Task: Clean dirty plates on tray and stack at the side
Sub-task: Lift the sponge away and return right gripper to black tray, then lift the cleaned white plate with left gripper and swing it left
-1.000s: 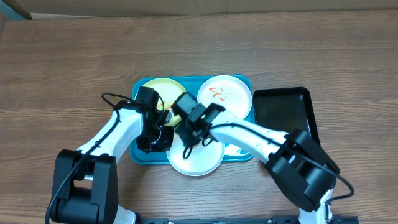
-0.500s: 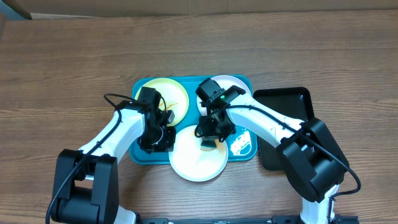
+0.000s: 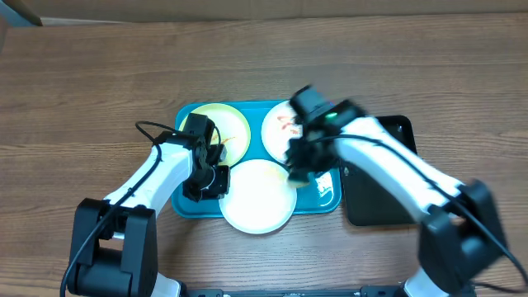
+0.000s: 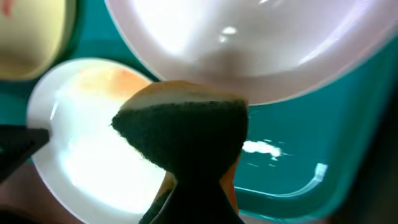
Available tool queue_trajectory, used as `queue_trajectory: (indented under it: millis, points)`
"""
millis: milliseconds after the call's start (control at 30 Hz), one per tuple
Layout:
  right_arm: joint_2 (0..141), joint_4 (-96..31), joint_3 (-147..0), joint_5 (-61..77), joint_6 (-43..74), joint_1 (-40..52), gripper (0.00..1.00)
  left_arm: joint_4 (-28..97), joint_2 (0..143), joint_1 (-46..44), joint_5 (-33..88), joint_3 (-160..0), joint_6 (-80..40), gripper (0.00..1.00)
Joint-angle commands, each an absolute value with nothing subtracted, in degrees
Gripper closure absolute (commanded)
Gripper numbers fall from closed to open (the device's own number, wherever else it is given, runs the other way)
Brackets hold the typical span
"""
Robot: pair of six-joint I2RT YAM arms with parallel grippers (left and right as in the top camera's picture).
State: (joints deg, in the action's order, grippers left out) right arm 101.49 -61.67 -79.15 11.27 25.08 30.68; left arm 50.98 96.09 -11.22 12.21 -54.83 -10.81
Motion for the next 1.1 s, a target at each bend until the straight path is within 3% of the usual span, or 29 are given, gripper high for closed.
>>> queue_trajectory:
  millis: [0,367,600,833,1067]
  points:
    - [96.09,-63.20,-79.22,10.15,25.08,24.84,0.96,51.13,91.96,-10.92,6.96,-56.93,-12.97,0.96]
    - [94.02,-69.32,-77.36,9.98,20.27,10.22,0.96,51.44,83.99,-10.92,6.94,-57.19,-12.88,0.96]
    - [94.02,-71.11,-76.44,9.41,17.56,9.98,0.96,54.08,84.12,-10.92,6.17,-57.17,-12.88,0.96]
    - [94.02,-72.99,-76.44,-0.64,21.10,7.05,0.96,53.34,83.07,-11.20,6.15,-61.84,-12.78,0.96]
    - [92.12,-72.66,-76.47,-0.80,21.76,3.60,0.96,52.66,83.13,-17.89,4.08,-72.29,-10.48,0.96]
